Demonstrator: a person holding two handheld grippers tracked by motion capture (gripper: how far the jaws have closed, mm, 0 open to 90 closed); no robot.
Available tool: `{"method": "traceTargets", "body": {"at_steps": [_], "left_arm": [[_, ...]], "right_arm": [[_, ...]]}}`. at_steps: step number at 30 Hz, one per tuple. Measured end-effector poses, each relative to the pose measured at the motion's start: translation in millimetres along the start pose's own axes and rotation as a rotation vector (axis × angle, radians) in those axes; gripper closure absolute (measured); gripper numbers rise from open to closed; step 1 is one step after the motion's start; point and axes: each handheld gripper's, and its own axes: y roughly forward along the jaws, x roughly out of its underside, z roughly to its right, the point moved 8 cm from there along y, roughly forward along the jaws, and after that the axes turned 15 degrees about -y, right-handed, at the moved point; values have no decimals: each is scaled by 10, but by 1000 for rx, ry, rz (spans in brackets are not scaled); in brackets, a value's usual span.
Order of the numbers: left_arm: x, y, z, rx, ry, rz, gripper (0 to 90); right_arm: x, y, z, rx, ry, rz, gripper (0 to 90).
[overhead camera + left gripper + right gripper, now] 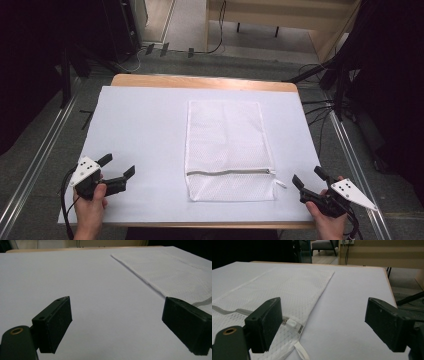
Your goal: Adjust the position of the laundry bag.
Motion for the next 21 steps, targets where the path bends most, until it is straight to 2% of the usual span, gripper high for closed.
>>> {"method": "traceTargets", "body": {"at_steps": [2, 3, 6, 9, 14, 18, 21], "left_arm": [[-19, 35, 49, -12, -1, 8, 116], [-31, 57, 87, -3, 0, 7, 143], [-50, 145, 213, 31, 18, -5, 138], [-48, 255, 336, 68, 25, -30, 139], [-74, 493, 584, 113, 65, -79, 139], [-74, 723, 778, 124, 94, -111, 139], [-20, 882, 871, 131, 93, -147, 139]], "right_arm": [[2, 10, -6, -3, -1, -1, 150], [5, 16, -9, -1, -4, -4, 150], [6, 28, -17, -4, -5, -6, 152], [-15, 29, -22, -3, -7, 0, 157], [-14, 25, -40, -9, -12, -1, 162], [-9, 21, -45, -12, -14, -1, 165], [-4, 15, -44, -14, -11, -2, 168]]}}
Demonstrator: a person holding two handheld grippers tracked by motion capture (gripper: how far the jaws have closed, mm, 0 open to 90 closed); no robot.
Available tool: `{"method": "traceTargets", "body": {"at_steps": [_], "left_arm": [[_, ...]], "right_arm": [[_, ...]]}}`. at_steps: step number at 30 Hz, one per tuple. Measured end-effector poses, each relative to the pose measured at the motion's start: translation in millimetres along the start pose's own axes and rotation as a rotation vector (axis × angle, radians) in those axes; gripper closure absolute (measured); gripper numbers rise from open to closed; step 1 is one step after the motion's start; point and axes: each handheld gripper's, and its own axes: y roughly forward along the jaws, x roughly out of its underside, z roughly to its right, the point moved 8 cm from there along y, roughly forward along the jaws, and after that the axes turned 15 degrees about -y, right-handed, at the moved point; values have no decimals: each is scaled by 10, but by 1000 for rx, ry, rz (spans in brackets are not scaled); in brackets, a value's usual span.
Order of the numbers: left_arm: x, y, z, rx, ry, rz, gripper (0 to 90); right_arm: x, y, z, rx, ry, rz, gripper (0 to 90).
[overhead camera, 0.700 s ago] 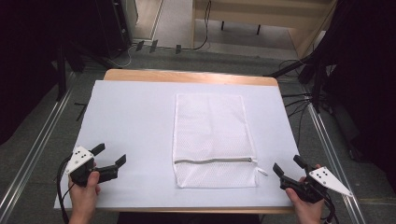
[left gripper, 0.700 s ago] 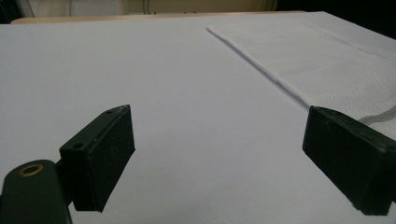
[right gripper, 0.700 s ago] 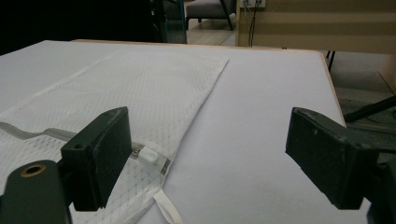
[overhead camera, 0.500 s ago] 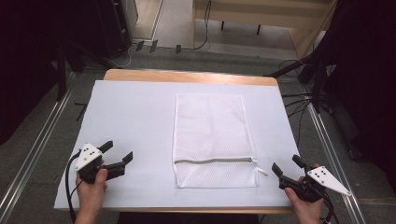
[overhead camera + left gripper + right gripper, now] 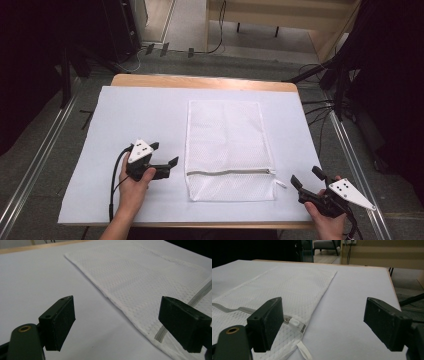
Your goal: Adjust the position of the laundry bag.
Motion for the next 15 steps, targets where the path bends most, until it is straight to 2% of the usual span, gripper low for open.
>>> {"method": "traceTargets", "body": {"at_steps": [2, 3, 5, 6, 7, 8, 9, 10, 12, 13, 15], "left_arm": [[40, 130, 38, 0, -6, -35, 139], [40, 130, 38, 0, -6, -35, 139], [124, 315, 79, -15, -35, -110, 153], [146, 357, 80, -27, -42, -130, 155], [146, 357, 80, -27, -42, -130, 166], [179, 442, 81, -89, -49, -175, 226], [179, 442, 81, -89, -49, -175, 253], [172, 464, 93, -108, -47, -175, 253], [165, 503, 162, -84, -72, -181, 322], [165, 503, 162, -84, -72, -181, 343], [217, 563, 223, -107, -48, -215, 391]], "right_arm": [[-1, -3, 6, 3, -3, 0, 172], [-1, -3, 6, 3, -3, 0, 172], [0, -2, 22, 5, -4, 2, 178], [2, -1, 23, 5, -4, 2, 180], [4, 1, 24, 6, -5, 1, 180], [9, 7, 24, 6, -8, 1, 181], [9, 7, 24, 6, -8, 1, 181], [12, 8, 23, 5, -12, 0, 182], [16, 16, 11, 3, -12, -4, 183], [17, 17, 11, 3, -13, -5, 184], [18, 19, 12, 2, -11, -4, 185]]}}
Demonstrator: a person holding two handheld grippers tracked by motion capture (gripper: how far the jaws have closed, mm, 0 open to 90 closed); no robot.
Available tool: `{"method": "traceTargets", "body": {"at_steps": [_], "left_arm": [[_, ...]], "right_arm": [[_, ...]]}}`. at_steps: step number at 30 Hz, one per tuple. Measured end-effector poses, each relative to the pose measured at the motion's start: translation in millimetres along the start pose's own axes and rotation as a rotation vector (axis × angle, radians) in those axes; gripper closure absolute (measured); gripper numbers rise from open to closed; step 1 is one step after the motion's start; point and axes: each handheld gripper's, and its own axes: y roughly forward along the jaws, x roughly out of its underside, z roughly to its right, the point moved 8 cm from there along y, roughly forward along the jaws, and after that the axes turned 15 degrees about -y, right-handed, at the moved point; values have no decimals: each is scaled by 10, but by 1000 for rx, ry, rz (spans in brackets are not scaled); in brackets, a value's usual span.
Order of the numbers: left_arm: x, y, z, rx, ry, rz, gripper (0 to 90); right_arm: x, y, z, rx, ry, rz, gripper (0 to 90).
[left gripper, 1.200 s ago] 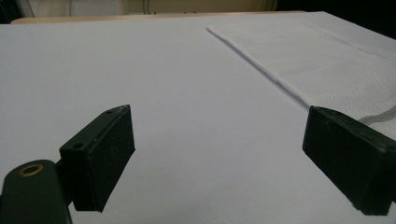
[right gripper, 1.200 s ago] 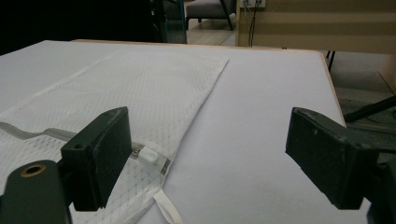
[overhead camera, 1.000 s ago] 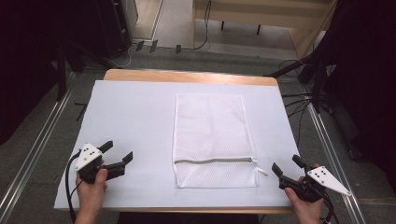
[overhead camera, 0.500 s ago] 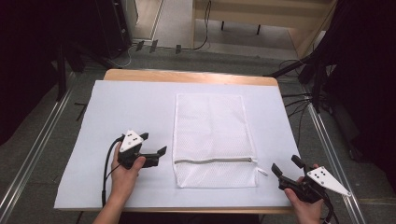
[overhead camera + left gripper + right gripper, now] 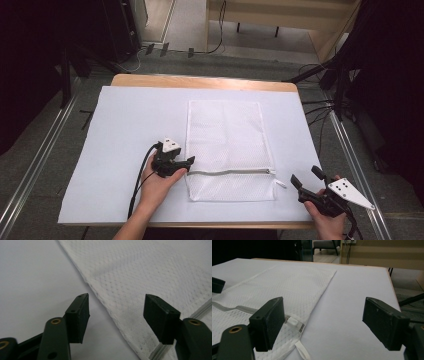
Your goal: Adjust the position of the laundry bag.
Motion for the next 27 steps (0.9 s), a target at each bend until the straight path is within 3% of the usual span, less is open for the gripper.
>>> {"method": "traceTargets", "body": {"at_steps": [2, 3, 7, 13, 15, 16, 20, 27], "left_arm": [[27, 22, 7, -44, 10, -20, 428], [33, 29, 24, -46, 7, -23, 452], [54, 48, 64, -125, 55, -18, 512], [69, 56, 150, -83, 93, -43, 770], [63, 63, 159, -38, 72, -55, 870], [63, 63, 159, -38, 72, -55, 897], [61, 40, 115, 14, 23, -66, 900], [85, -96, -25, 30, -34, -43, 900]], "right_arm": [[0, 0, 2, 1, -1, -1, 187], [1, 0, 2, 1, 1, -1, 188], [11, 10, -1, 1, -2, -5, 191], [10, 24, -32, -1, -8, -7, 193], [10, 23, -39, -2, -9, -8, 193], [10, 23, -39, -2, -9, -8, 193], [13, 15, -43, -3, -12, -10, 194], [24, 13, -32, -3, -9, -8, 196]]}}
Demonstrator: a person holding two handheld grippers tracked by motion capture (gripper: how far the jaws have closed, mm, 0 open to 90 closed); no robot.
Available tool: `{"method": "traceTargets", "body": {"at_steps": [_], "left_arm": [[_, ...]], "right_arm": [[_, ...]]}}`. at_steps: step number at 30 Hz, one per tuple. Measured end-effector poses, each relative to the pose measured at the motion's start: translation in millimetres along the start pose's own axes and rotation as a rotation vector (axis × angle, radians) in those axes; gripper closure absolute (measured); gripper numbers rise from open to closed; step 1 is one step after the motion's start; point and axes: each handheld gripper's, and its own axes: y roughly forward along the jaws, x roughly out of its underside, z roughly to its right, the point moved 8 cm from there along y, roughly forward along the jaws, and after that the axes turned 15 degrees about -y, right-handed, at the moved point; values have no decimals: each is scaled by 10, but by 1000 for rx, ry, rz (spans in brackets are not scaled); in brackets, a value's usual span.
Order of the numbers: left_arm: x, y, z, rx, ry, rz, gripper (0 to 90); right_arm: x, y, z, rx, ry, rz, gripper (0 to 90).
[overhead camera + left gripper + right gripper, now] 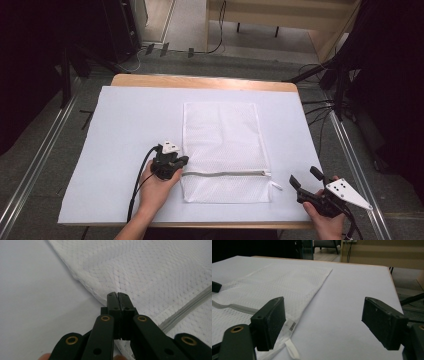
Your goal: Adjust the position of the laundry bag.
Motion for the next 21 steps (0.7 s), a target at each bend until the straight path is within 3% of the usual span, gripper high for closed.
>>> {"method": "traceTargets", "body": {"at_steps": [5, 13, 21], "left_arm": [[30, -98, -127, -8, -12, 7, 900], [117, -356, -412, -34, -70, 47, 900], [226, -516, -562, -49, -101, 52, 900]], "right_arm": [[-2, 11, -21, -6, -5, -1, 196], [-7, 32, -66, -17, -8, -5, 201], [-8, 78, -115, -32, -9, -10, 201]]}}
